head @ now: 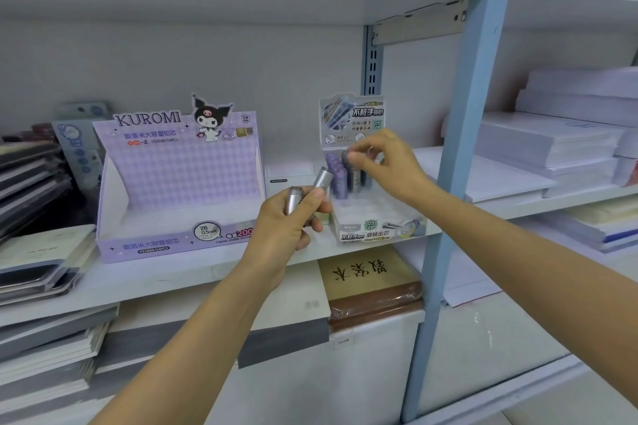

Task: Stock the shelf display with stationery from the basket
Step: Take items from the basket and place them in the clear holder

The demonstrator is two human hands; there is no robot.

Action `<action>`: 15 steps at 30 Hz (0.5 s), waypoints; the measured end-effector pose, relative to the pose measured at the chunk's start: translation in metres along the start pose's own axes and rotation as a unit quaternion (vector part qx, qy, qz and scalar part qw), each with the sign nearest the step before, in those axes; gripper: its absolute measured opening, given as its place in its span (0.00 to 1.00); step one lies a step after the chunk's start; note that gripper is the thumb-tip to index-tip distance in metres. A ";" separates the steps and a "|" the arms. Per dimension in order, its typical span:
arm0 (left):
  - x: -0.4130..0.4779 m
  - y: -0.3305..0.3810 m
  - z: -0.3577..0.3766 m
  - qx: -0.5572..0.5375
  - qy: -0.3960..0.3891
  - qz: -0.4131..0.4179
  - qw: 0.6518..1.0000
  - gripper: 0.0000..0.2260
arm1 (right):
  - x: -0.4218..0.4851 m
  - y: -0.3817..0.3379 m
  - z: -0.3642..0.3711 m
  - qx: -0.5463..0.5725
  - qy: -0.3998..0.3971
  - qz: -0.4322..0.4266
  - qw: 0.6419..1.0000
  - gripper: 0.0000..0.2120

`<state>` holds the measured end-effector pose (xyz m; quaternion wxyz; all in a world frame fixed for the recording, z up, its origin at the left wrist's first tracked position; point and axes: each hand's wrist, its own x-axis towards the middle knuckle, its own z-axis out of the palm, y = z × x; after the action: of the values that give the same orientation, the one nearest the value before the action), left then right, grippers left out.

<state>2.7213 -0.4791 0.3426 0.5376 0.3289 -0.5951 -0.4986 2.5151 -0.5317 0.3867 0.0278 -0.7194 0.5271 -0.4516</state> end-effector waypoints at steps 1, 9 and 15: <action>0.000 0.000 0.001 0.002 0.001 0.000 1.000 0.11 | -0.003 -0.006 -0.003 0.083 -0.012 -0.003 0.996 0.10; -0.002 0.005 0.013 0.008 0.004 -0.021 1.000 0.08 | -0.027 -0.022 -0.015 0.279 -0.134 -0.059 0.949 0.08; -0.003 0.014 0.017 -0.077 0.096 0.012 0.992 0.02 | -0.042 -0.013 -0.019 0.397 -0.089 0.016 0.913 0.09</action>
<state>2.7070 -0.4683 0.3559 0.6223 0.3256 -0.5040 -0.5027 2.5103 -0.4848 0.3789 0.3659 -0.6774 0.3111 -0.5572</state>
